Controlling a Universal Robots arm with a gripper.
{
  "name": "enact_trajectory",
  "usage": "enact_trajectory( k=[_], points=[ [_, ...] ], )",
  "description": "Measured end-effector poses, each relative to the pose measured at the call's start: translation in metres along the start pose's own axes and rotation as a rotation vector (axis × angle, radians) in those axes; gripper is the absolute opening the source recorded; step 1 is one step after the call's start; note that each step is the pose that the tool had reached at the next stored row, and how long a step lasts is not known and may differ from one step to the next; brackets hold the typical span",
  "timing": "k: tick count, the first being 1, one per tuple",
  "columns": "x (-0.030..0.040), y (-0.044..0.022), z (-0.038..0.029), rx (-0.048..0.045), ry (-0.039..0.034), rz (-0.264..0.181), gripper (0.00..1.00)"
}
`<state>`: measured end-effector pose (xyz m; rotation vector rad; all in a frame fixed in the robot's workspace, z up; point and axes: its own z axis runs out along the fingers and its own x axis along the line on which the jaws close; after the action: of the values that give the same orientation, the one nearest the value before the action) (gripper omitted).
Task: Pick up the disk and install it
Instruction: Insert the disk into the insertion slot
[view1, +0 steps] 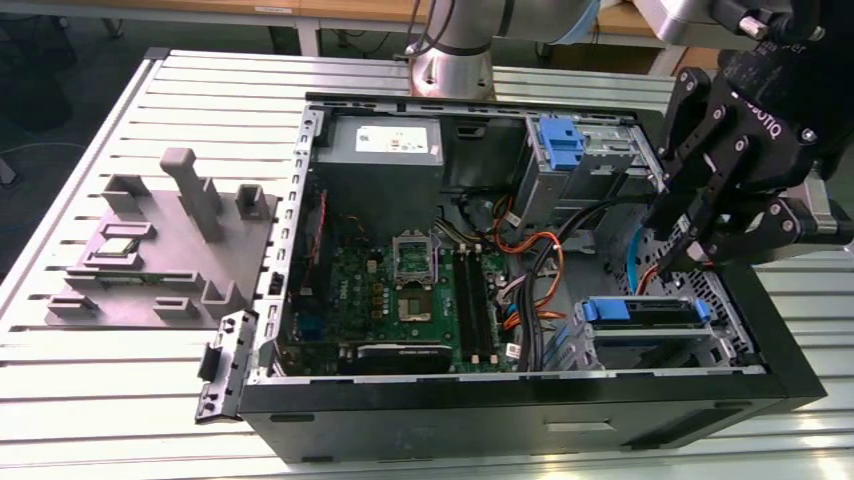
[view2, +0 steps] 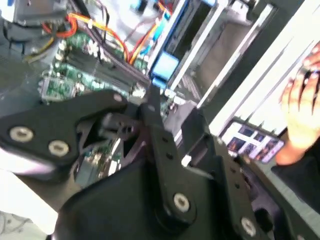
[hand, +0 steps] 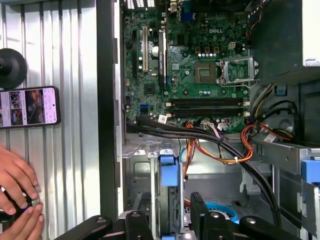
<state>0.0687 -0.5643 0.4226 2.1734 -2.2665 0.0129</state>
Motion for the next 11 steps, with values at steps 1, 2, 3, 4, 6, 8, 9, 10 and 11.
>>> enact_trajectory(
  k=[1,2,3,4,6,8,9,10,11],
  points=[
    [0.0,0.0,0.0017,0.0009,-0.0001,0.0,0.44],
    [0.0,0.0,0.0034,0.0011,0.0002,0.0,0.44],
    [0.0,0.0001,0.0053,0.0012,0.0003,0.0,0.44],
    [-0.0001,0.0001,0.0072,0.0012,0.0002,0.0,0.44],
    [0.0,0.0001,0.0108,0.0012,0.0002,0.0,0.43],
    [-0.0001,0.0001,0.0144,0.0012,0.0002,0.0,0.3],
    [-0.0001,0.0001,0.0161,0.0012,0.0003,0.0,0.3],
    [-0.0001,0.0001,0.018,0.0012,0.0005,0.0,0.24],
    [-0.0001,0.0001,0.0198,0.0015,0.0011,0.0,0.18]
  ],
)
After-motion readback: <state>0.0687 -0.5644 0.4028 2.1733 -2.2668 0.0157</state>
